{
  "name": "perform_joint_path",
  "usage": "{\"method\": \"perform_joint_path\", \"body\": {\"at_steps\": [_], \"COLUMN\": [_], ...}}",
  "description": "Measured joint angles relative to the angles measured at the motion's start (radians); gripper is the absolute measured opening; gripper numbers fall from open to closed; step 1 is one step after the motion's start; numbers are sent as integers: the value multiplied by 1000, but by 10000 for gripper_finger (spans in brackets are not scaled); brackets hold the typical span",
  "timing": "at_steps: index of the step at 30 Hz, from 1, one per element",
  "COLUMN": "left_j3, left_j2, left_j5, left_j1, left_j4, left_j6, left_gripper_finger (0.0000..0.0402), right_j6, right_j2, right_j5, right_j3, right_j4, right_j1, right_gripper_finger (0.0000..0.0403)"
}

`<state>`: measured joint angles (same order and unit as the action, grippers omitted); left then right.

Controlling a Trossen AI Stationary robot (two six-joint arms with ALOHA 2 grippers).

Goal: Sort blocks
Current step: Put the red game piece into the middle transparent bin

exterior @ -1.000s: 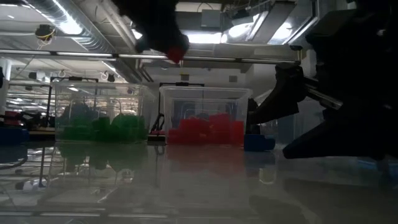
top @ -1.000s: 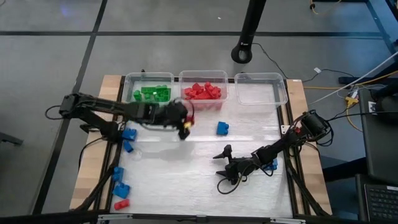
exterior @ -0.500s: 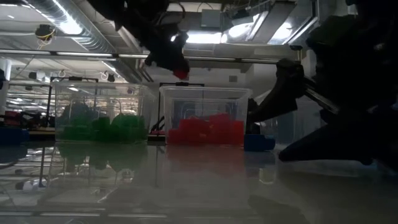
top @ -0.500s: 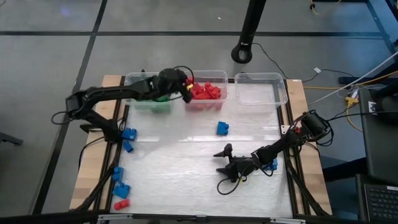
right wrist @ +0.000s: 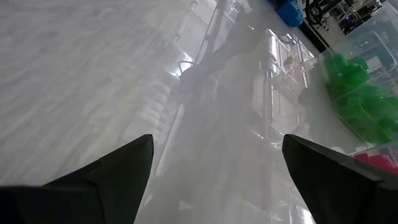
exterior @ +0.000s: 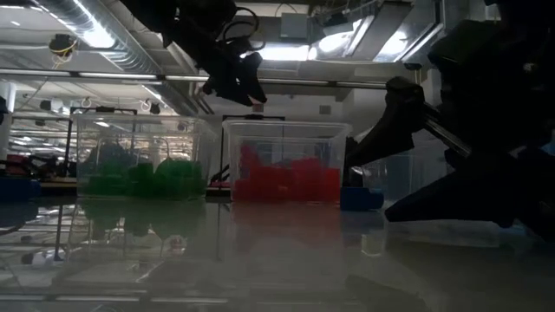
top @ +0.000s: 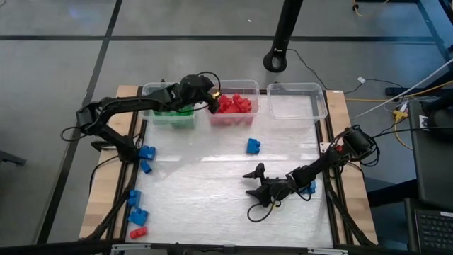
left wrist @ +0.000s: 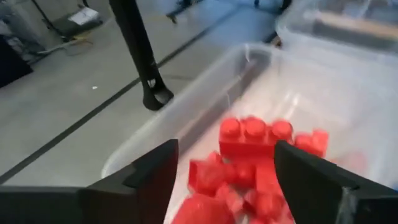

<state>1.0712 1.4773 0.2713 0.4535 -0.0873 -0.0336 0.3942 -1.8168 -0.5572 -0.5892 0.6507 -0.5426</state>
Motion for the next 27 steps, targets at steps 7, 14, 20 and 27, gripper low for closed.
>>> {"method": "perform_joint_path", "body": {"at_steps": [7,14,20,27], "left_j3": [71,73,73,73], "left_j2": [-60,-124,-102,-14], "left_j5": [-22,-26,-16,-47], "left_j1": [-177,-549,-867,-1173], "left_j4": [-254,-457,-579,-642], "left_j6": [32,-160,-561,-1051], "left_gripper_finger": [256,255,249,239], "right_j6": [3,5,1,-56], "right_j2": [0,0,0,-2], "right_j5": [0,0,8,97], "right_j3": [0,0,1,2], "right_j4": [0,5,9,8], "right_j1": [0,0,0,0], "right_gripper_finger": [356,356,356,356]}}
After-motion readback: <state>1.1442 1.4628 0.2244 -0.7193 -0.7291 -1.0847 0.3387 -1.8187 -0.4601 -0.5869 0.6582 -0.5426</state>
